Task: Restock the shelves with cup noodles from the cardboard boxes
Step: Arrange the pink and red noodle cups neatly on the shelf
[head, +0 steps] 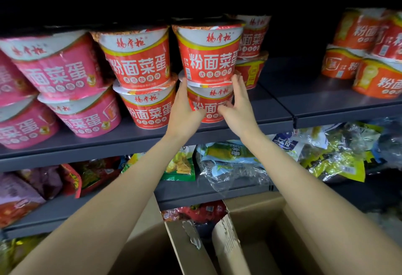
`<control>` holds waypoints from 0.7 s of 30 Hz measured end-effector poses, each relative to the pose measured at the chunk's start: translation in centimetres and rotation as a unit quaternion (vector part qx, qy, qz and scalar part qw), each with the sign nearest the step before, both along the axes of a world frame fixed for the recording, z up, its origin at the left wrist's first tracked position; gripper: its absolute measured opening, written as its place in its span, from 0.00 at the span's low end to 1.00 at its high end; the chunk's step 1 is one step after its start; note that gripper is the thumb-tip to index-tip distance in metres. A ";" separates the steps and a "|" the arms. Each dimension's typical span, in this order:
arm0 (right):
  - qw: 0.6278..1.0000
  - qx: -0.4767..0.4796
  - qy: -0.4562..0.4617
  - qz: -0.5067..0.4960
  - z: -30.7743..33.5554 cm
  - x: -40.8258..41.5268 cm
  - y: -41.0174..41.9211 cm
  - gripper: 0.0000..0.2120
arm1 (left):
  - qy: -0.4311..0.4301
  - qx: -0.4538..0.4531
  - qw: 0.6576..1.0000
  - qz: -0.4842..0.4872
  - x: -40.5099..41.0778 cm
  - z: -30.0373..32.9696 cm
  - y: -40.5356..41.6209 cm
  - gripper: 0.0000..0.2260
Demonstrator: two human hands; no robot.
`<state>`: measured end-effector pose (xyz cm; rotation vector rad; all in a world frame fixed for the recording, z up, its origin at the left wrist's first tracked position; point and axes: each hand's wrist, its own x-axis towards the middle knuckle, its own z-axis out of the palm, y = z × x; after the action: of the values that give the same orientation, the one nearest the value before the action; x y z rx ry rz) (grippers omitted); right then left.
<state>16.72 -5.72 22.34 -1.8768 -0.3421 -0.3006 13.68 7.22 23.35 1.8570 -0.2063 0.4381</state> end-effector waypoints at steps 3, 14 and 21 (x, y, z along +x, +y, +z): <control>0.999 -0.047 -0.014 0.002 -0.3 -0.3 0.1 0.40 | 0.020 0.009 1.000 0.002 0.5 0.6 0.7 0.33; 0.999 -0.018 -0.046 -0.008 2.4 0.9 -0.2 0.33 | -0.009 0.041 0.999 0.030 1.0 2.4 1.4 0.34; 0.998 -0.050 -0.040 0.014 3.0 2.1 -1.2 0.32 | -0.068 0.274 0.955 0.091 1.4 0.1 2.1 0.30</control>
<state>18.84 -6.89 25.35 -1.9592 -0.4440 -0.3465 15.11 9.35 23.45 2.4036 -0.2714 0.6892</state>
